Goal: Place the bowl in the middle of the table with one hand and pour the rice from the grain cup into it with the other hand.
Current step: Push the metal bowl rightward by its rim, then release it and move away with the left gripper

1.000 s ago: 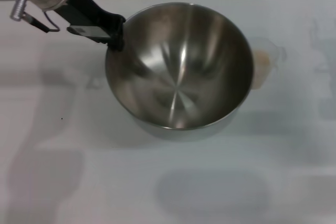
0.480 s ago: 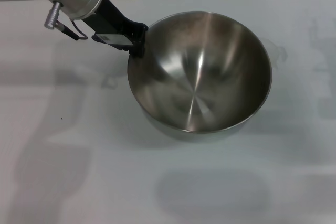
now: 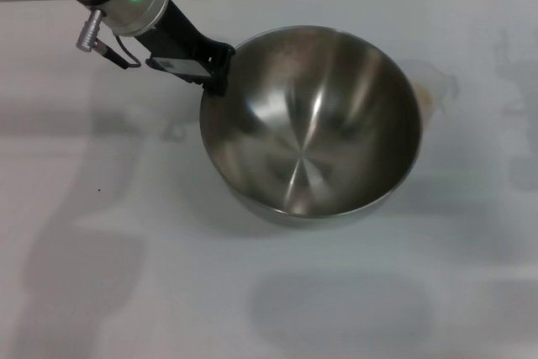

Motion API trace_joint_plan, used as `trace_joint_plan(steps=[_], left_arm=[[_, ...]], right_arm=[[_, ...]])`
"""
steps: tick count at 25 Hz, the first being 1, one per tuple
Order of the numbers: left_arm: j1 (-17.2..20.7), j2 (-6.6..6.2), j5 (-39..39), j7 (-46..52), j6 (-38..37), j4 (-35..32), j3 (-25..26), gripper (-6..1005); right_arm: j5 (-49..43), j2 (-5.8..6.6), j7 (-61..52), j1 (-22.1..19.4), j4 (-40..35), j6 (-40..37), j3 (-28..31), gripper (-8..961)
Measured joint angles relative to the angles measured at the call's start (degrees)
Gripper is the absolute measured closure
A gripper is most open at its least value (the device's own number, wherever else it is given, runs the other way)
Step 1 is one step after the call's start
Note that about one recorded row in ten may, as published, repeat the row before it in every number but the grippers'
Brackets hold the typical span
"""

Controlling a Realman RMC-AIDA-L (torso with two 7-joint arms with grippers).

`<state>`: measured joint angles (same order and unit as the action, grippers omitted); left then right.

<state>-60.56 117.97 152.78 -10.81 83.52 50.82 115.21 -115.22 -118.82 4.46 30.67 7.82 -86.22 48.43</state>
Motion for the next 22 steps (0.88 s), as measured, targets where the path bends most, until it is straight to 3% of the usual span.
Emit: trace_joint_plan(steps=[22], left_arm=[[-0.1,0.07,3.3,-0.6,-2.8,-3.0,-1.1,861]], right_arm=[[0.0,0.0,0.0,0.0,0.1,0.0,-0.1,447]])
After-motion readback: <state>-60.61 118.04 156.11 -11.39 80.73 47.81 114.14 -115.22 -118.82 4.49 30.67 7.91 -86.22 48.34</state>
